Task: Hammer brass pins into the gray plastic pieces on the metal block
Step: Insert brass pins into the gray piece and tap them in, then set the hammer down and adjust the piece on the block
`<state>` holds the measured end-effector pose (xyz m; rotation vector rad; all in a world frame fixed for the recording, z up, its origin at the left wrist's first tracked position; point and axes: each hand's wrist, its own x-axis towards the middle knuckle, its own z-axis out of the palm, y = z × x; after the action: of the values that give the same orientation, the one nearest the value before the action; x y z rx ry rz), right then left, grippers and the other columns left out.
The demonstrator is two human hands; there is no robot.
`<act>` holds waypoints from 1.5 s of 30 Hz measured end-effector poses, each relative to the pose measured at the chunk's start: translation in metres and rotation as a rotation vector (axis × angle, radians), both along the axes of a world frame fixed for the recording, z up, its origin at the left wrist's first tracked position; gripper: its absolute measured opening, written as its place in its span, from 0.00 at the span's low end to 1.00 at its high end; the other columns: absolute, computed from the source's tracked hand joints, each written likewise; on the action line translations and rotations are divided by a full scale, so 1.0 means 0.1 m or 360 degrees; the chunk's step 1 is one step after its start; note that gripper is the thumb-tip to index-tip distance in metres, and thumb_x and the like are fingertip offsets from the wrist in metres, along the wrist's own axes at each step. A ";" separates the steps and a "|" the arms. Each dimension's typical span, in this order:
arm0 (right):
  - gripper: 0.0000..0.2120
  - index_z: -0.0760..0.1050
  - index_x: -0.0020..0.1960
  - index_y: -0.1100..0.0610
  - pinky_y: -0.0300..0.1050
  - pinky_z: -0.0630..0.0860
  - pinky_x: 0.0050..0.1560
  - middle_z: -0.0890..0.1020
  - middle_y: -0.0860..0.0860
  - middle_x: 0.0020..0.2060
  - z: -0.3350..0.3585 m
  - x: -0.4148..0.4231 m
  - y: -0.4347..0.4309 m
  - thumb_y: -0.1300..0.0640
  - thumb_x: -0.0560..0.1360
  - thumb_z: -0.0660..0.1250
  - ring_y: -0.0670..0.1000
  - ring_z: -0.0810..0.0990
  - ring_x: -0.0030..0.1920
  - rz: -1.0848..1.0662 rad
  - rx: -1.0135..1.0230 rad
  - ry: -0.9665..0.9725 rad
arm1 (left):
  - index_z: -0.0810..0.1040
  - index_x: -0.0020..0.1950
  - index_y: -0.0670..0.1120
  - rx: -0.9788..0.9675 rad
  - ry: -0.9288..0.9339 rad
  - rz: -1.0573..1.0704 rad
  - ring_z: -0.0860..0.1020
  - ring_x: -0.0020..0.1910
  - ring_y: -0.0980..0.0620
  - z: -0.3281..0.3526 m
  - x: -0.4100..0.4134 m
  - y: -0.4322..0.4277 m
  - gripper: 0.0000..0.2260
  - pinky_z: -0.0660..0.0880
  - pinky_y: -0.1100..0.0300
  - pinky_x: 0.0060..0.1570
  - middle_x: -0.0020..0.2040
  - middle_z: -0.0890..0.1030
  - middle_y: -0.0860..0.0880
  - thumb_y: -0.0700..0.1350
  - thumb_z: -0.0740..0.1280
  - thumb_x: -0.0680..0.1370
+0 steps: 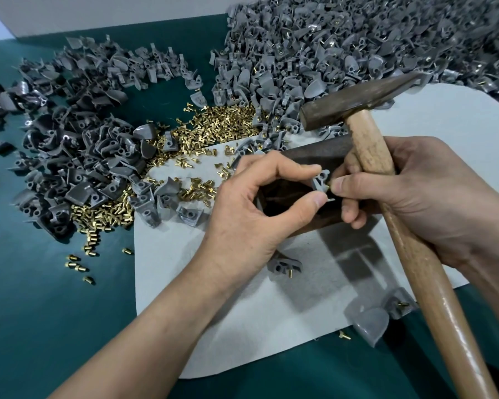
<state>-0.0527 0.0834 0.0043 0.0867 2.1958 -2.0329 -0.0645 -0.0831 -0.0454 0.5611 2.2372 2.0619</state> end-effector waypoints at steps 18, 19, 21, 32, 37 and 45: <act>0.09 0.72 0.35 0.60 0.36 0.74 0.25 0.79 0.51 0.25 0.01 0.00 0.00 0.70 0.67 0.70 0.49 0.78 0.24 0.0016 -0.0016 -0.0015 | 0.81 0.46 0.56 0.0023 0.0008 0.0034 0.78 0.54 0.46 -0.02 -0.01 0.01 0.09 0.75 0.57 0.56 0.53 0.79 0.40 0.45 0.74 0.69; 0.09 0.72 0.35 0.61 0.36 0.74 0.25 0.79 0.51 0.25 0.01 0.00 0.00 0.70 0.66 0.70 0.49 0.78 0.24 0.0017 -0.0019 -0.0014 | 0.81 0.46 0.56 0.0025 0.0005 0.0032 0.78 0.54 0.46 -0.02 -0.01 0.01 0.09 0.75 0.57 0.56 0.53 0.79 0.40 0.45 0.74 0.69; 0.08 0.72 0.35 0.61 0.36 0.74 0.25 0.79 0.51 0.25 0.01 0.00 0.00 0.69 0.66 0.70 0.49 0.78 0.24 0.0019 -0.0016 -0.0014 | 0.81 0.46 0.56 0.0021 0.0010 0.0029 0.78 0.55 0.46 -0.02 -0.01 0.01 0.09 0.75 0.57 0.57 0.53 0.79 0.40 0.45 0.74 0.69; 0.10 0.70 0.35 0.62 0.36 0.74 0.24 0.78 0.51 0.25 0.01 0.00 -0.01 0.71 0.68 0.69 0.48 0.78 0.23 0.0011 -0.0042 -0.0015 | 0.81 0.46 0.56 0.0013 0.0034 0.0032 0.78 0.54 0.44 -0.03 -0.01 0.01 0.09 0.75 0.50 0.57 0.51 0.79 0.39 0.45 0.74 0.69; 0.09 0.71 0.35 0.62 0.36 0.73 0.24 0.78 0.52 0.24 0.01 0.00 -0.01 0.71 0.68 0.69 0.49 0.78 0.23 0.0009 -0.0028 -0.0009 | 0.81 0.46 0.55 0.0010 0.0029 0.0031 0.78 0.53 0.44 -0.02 -0.01 0.01 0.09 0.75 0.49 0.57 0.51 0.79 0.39 0.45 0.74 0.69; 0.09 0.71 0.35 0.62 0.35 0.74 0.24 0.78 0.53 0.23 0.01 -0.01 -0.01 0.71 0.68 0.69 0.49 0.78 0.23 0.0013 -0.0013 -0.0003 | 0.81 0.46 0.56 -0.0004 0.0027 0.0028 0.78 0.54 0.45 -0.02 -0.01 0.00 0.09 0.75 0.57 0.55 0.52 0.80 0.41 0.46 0.75 0.69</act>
<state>-0.0532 0.0827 0.0052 0.0786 2.1830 -2.0360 -0.0652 -0.0827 -0.0478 0.5630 2.2616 2.0701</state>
